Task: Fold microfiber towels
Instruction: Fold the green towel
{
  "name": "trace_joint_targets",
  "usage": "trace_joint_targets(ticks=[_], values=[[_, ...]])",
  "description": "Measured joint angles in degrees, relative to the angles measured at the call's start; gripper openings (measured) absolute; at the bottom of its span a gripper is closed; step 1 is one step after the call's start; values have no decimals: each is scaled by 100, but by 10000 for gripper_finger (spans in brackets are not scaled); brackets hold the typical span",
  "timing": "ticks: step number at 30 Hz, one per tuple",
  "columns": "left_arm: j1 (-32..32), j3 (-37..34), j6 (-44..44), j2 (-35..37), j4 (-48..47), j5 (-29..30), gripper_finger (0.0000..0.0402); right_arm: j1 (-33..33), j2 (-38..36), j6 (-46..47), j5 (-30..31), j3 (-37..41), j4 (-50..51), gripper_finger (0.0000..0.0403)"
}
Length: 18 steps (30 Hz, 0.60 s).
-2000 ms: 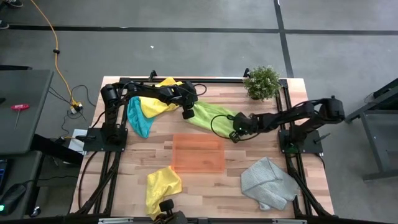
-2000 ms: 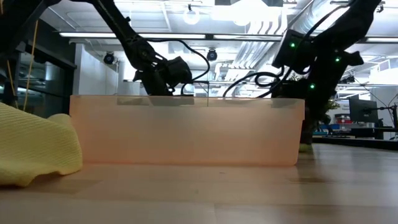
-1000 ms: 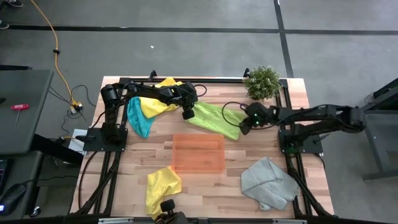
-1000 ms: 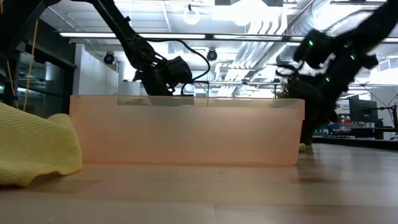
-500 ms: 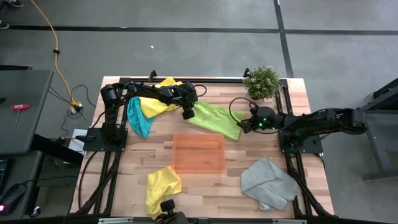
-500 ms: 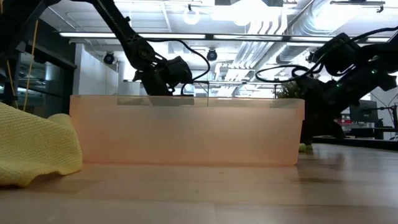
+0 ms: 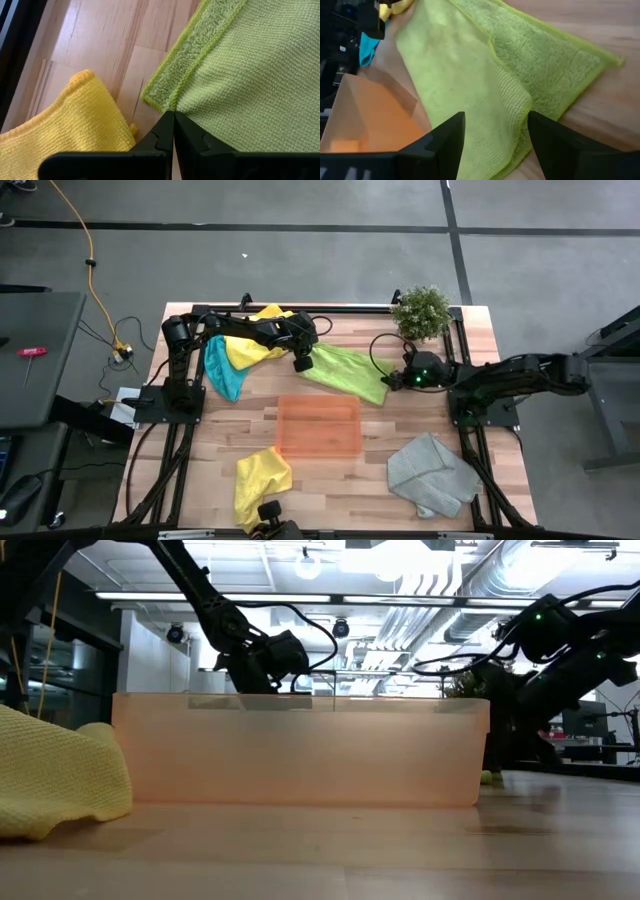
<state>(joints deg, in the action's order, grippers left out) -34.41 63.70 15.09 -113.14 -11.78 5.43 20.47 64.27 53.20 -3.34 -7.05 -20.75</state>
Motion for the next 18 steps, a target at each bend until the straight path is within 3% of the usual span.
trace_joint_targets(ticks=[4,14,18], values=[[0,0,-5,0,18,2,0,-64,58,187,55,0,189,209],[0,0,-10,0,18,8,0,-302,208,381,132,-4,-454,209],[2,0,-11,0,16,15,0,-302,208,473,484,-4,-302,208]])
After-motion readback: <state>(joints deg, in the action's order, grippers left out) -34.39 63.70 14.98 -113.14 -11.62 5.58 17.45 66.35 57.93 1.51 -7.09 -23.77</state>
